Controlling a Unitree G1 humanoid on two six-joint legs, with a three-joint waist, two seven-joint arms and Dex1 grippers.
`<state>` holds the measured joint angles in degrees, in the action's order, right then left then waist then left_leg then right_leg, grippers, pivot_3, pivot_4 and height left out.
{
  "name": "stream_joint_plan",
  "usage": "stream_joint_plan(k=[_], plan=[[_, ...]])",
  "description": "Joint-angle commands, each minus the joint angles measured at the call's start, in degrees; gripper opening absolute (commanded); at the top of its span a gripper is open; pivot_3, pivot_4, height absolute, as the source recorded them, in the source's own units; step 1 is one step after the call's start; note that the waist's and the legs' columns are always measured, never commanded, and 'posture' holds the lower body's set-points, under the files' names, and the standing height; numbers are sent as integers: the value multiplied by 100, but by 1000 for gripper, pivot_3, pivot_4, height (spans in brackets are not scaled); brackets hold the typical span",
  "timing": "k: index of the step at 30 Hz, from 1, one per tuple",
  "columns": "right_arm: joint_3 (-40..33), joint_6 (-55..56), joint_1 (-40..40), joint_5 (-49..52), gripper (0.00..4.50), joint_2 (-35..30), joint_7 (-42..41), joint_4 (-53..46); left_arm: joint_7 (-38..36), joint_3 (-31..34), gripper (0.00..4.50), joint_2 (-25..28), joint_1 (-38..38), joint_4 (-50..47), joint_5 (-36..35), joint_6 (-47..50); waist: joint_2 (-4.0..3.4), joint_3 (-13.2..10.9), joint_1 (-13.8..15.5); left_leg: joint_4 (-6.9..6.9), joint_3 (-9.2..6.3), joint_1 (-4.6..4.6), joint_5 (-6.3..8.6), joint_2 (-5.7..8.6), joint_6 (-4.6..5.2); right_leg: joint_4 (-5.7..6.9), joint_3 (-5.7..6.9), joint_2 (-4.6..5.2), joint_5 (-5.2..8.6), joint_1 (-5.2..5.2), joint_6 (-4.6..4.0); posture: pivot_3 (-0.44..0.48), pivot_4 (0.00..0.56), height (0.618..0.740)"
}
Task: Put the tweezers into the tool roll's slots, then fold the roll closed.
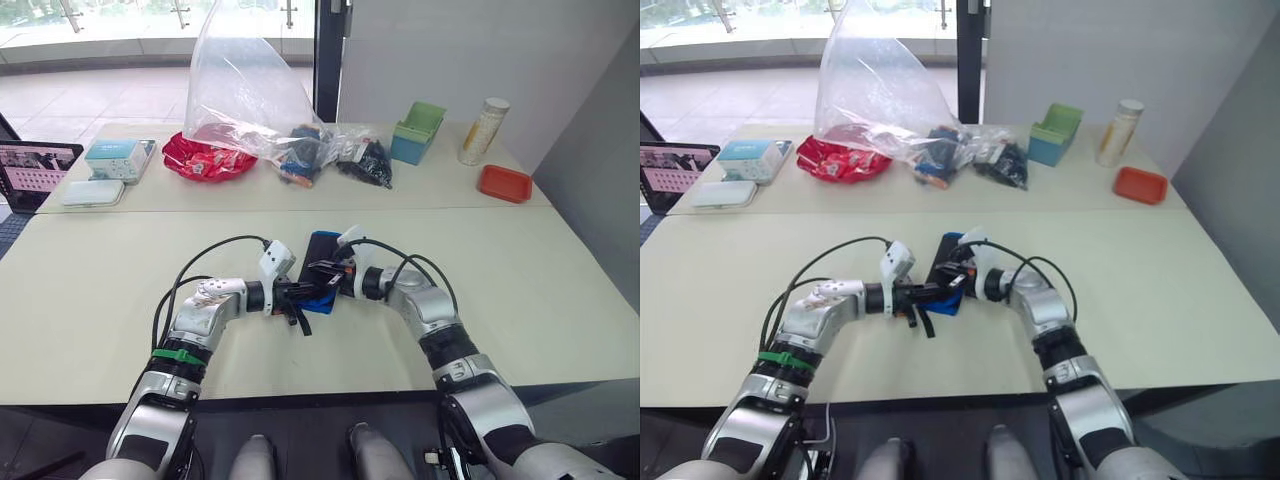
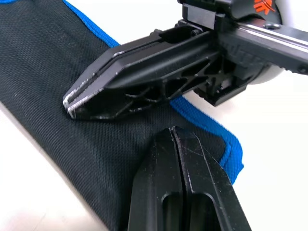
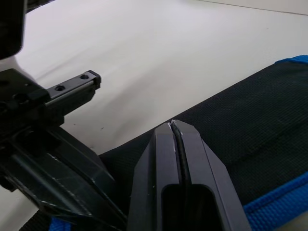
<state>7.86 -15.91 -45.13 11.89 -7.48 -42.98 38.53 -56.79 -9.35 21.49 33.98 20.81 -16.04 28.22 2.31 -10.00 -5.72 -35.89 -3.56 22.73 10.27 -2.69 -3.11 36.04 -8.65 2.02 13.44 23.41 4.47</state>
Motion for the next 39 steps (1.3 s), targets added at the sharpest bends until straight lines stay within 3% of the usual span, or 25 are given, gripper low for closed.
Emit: stream_joint_plan(k=[1,5,9,14,18,20,21,27,32,34,39], plan=[[-219,614,-428,-395,0,-147,581,1371,43,-447,31,232,-349,145,463,279,0,1,-16,0,0,-27,0,0,0,-5,0,0,22,-28,-37,0,150,733],[-470,1156,-1175,-451,0,-139,1036,2664,118,-554,31,307,-601,-34,541,338,-3,10,-66,1,0,-57,0,-1,0,-22,-1,2,29,-61,-49,0,150,733],[-607,1477,-1462,-583,0,-188,1184,3233,192,-506,31,296,-693,-147,530,341,-9,17,-95,11,-3,-68,0,0,0,-20,-1,1,29,-80,-48,0,150,733],[-938,2004,-1683,-517,0,-165,1180,3331,-57,-248,31,334,-846,-624,165,297,-24,24,-158,18,-20,-59,1,10,0,-20,-2,2,31,-82,-41,0,150,733],[-1360,2478,-1977,-129,0,-178,383,2870,-199,496,31,459,-788,-1419,-623,613,-40,4,-270,22,-24,14,0,10,1,-1,-4,-1,8,-1,-2,0,150,733],[-1564,2418,-1978,158,0,-352,-89,2333,-448,834,562,782,-790,-1895,-1053,917,-44,-4,-308,23,-27,73,-1,10,2,16,-4,-3,6,69,-1,0,150,733],[-1573,2324,-1886,233,259,-499,-325,1937,-581,984,869,996,-814,-2119,-1205,989,-46,-10,-309,23,-37,106,-1,9,2,21,-2,-8,5,96,-3,0,150,733],[-1215,1670,-747,214,2180,-1390,-1177,-295,-383,1651,2833,1713,-1058,-2415,-1331,963,-49,-26,-162,81,-59,102,0,11,2,-3,26,-1,6,95,-19,0,150,733],[-1297,645,368,575,3825,-2606,-1886,-2191,-754,2149,4433,2683,-1277,-1711,-1182,633,-66,-84,-67,90,-58,114,-1,21,2,-1,31,11,14,114,-28,0,150,733],[-1498,225,908,795,4491,-3076,-2047,-2689,-772,2270,4500,3008,-1316,-1362,-912,71,-70,-86,-30,87,-56,113,-1,24,2,-1,31,15,20,115,-20,0,150,733],[-2075,-398,2217,1174,4491,-3763,-2063,-3532,-820,2579,4500,3367,-1385,-534,-618,-868,-68,-86,36,84,-54,105,-1,21,2,-1,34,14,33,109,-26,0,150,733]])
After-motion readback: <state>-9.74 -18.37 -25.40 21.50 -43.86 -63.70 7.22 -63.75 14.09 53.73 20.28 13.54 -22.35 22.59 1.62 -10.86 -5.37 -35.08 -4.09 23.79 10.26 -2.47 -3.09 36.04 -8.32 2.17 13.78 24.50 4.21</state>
